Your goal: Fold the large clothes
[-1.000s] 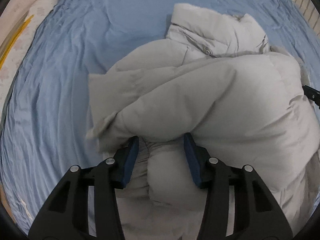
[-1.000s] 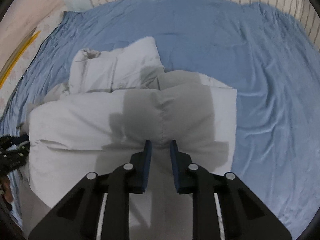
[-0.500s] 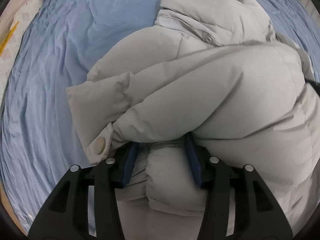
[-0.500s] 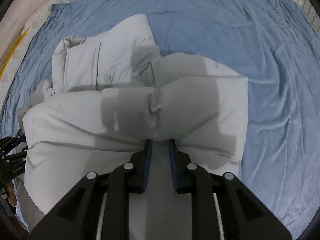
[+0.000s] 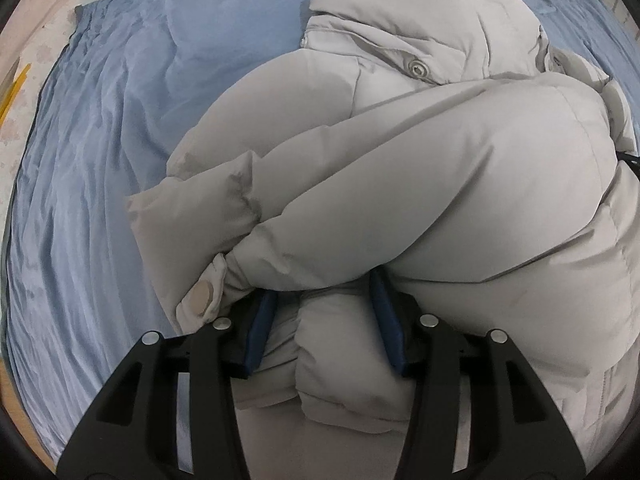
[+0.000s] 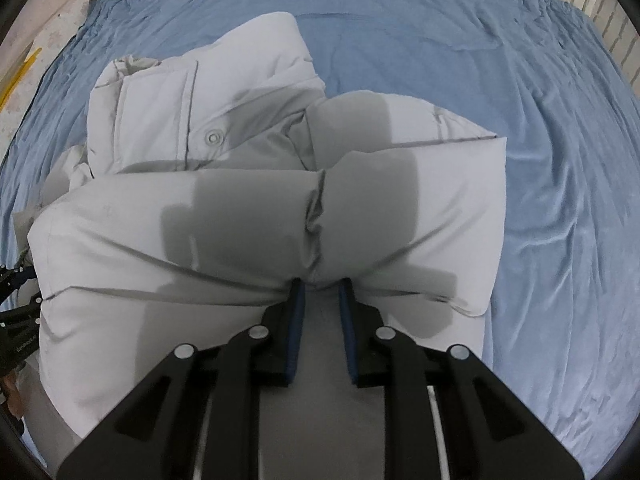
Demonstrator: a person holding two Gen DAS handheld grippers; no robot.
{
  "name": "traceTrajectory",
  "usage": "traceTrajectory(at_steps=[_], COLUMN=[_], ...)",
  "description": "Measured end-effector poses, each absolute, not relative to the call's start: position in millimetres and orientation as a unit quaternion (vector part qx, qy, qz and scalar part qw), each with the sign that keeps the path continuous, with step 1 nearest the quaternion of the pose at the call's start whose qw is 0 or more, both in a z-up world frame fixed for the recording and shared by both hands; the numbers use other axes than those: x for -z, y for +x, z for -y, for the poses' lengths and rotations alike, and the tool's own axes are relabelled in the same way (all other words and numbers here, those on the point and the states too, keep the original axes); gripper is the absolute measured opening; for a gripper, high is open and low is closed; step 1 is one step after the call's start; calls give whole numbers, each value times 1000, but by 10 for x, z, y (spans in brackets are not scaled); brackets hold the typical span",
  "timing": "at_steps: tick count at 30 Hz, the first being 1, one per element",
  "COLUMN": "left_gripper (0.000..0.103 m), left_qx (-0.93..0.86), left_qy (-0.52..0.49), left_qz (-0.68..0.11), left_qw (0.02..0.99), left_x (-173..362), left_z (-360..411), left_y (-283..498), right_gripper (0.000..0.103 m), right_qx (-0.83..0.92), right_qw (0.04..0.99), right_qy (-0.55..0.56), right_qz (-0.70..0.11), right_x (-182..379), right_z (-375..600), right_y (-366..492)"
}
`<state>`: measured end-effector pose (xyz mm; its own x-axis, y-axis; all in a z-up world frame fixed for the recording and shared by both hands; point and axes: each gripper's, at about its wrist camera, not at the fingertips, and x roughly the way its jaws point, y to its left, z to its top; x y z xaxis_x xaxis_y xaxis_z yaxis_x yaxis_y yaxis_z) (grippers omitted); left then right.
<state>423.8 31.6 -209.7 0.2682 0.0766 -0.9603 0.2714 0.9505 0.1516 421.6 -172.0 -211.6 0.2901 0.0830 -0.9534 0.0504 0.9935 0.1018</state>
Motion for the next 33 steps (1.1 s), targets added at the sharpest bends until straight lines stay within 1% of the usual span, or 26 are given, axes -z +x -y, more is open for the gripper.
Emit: traceTrajectory(at_steps=[7,18,24,28,31,33], left_gripper=[49,49,49,49,54,59], left_qx=[67,65,55,55,53,65], left_qy=[147,159,167,169,177,173], left_qz=[-609,-614,-578,-558,-532,-513], left_qw=[776,771,797,810,826,838], left_x=[2155,2205,2104,1957,1723,1529], left_z=[-216,-67,44,15,30,35], left_y=[4576,4839,4585,4291,3969,3695], right_gripper=[18,18,19,20,24,35], right_qx=[-1,29,28,3,-13,-27], right_qw=[799,793,802,808,829,844], right_qy=[47,58,32,62,107,113], right_qz=[-600,-606,-596,-585,-548,-524], right_x=[2151,2209,2181,2029,1774,1589], right_z=[1679,1674,1607,1741,1885,1928], right_y=[4294,4433,4280,4059,3710,3409])
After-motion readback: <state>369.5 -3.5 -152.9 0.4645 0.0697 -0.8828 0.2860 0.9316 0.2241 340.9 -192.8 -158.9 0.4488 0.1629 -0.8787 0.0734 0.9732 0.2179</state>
